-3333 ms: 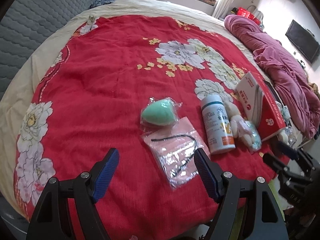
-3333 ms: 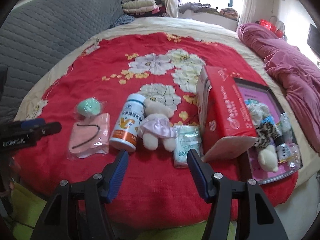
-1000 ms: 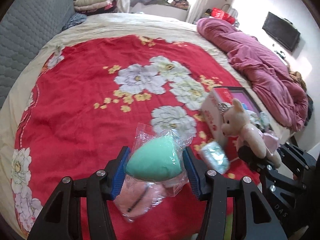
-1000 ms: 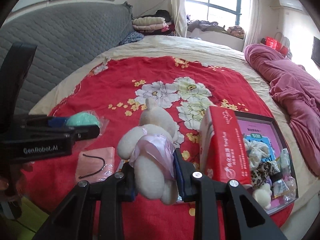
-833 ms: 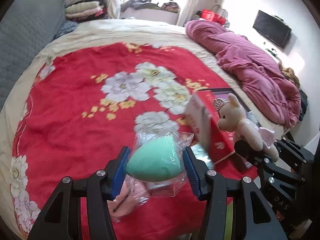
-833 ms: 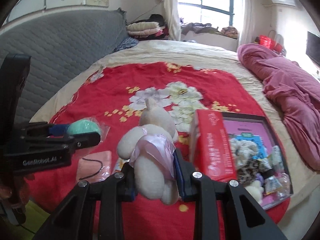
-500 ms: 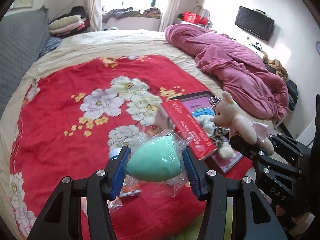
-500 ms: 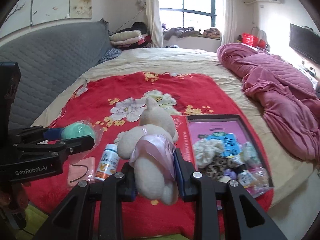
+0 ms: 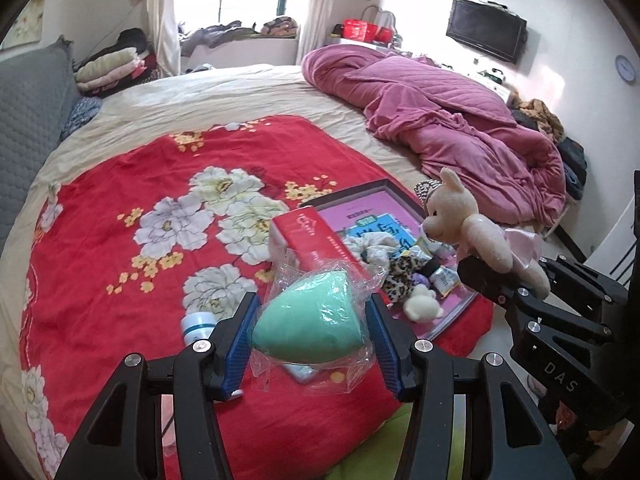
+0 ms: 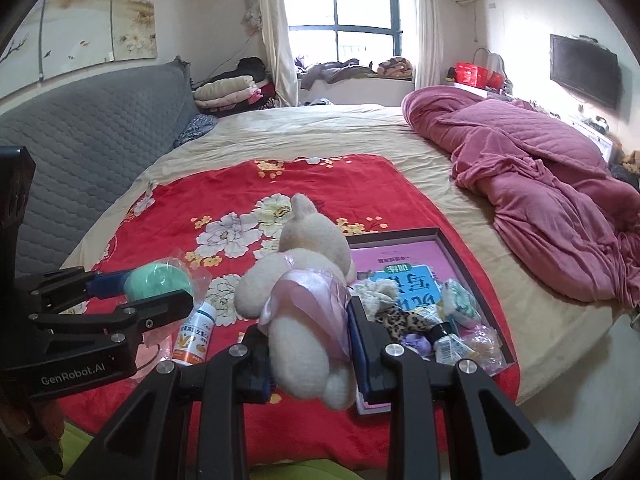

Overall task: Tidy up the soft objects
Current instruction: 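Lift and carry the sponge and teddy bear with both tools over the box lid, then lower the sponge and teddy bear with both tools into the box lid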

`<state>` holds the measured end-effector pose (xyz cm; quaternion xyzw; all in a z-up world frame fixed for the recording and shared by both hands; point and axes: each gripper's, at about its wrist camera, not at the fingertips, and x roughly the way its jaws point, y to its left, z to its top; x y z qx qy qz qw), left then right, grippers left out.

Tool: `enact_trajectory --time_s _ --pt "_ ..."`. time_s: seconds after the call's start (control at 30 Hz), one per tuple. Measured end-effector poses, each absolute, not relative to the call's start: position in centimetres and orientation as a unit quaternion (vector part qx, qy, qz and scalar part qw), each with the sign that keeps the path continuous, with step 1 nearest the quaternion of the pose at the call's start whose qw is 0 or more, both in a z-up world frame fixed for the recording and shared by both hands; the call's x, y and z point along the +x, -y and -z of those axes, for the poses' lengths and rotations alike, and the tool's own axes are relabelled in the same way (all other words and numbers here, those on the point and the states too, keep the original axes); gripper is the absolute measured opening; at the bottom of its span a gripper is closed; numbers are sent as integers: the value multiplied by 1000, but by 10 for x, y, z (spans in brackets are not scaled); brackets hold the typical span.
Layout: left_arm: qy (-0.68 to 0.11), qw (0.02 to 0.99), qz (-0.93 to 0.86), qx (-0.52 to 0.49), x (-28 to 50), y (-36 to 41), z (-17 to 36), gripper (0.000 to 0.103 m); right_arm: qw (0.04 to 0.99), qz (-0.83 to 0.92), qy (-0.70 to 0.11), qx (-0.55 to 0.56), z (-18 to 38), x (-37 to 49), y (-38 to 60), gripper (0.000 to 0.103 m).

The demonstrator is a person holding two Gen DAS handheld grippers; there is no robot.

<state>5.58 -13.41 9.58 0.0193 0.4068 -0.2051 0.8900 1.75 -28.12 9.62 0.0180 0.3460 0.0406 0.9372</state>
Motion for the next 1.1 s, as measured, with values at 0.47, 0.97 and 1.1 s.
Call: enact_trajectory --time_s 0.47,0.97,1.1 --pt "-410 883 226 31 73 198 -98 56 937 -5 -347 30 -100 21 349 30" --pt "-438 865 238 56 90 256 -66 56 935 24 -352 39 -95 33 401 30" --pt "-450 857 241 63 97 271 -48 56 933 30 -357 40 -87 38 414 30"
